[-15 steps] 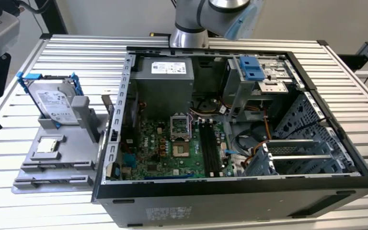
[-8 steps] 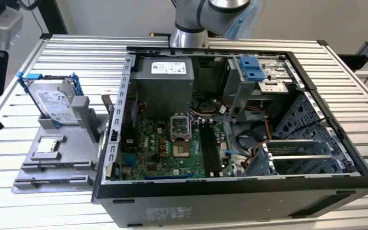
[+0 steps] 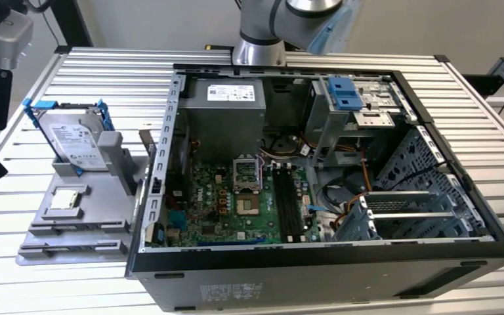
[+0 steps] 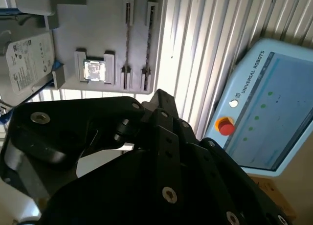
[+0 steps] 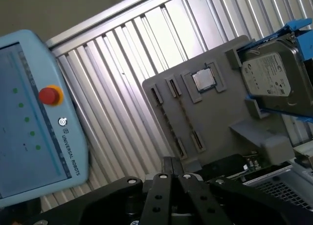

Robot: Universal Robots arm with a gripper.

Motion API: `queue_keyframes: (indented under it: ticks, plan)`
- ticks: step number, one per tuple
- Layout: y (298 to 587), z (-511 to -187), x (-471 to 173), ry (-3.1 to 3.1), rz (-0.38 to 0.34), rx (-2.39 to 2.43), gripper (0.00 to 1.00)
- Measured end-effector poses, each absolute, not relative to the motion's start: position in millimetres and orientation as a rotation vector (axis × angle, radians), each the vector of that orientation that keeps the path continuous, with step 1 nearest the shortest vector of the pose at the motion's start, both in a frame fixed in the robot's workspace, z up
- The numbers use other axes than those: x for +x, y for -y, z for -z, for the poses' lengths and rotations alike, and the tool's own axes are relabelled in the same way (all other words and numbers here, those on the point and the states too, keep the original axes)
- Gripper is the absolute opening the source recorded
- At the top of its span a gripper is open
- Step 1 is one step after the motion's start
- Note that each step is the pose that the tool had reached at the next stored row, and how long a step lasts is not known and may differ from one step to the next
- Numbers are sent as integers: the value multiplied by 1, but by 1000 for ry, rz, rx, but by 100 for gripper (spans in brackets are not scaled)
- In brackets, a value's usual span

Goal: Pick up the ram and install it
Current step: 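Pick up the ram and move it above insertion slot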

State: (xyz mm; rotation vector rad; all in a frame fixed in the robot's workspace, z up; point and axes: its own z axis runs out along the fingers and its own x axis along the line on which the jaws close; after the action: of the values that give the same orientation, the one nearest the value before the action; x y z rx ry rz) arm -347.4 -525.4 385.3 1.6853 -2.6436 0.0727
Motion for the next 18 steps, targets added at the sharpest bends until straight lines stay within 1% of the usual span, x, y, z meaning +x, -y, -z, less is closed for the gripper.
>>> queue_keyframes:
  ticks: [4, 13, 14, 18]
  plan:
    - [525, -384, -347, 2626, -35, 1744, 0]
    - [525, -378, -347, 2482, -35, 1953, 0]
    - [525, -378, -347, 2477, -24, 1969, 0]
    - [525, -378, -347, 2497, 64, 2014, 0]
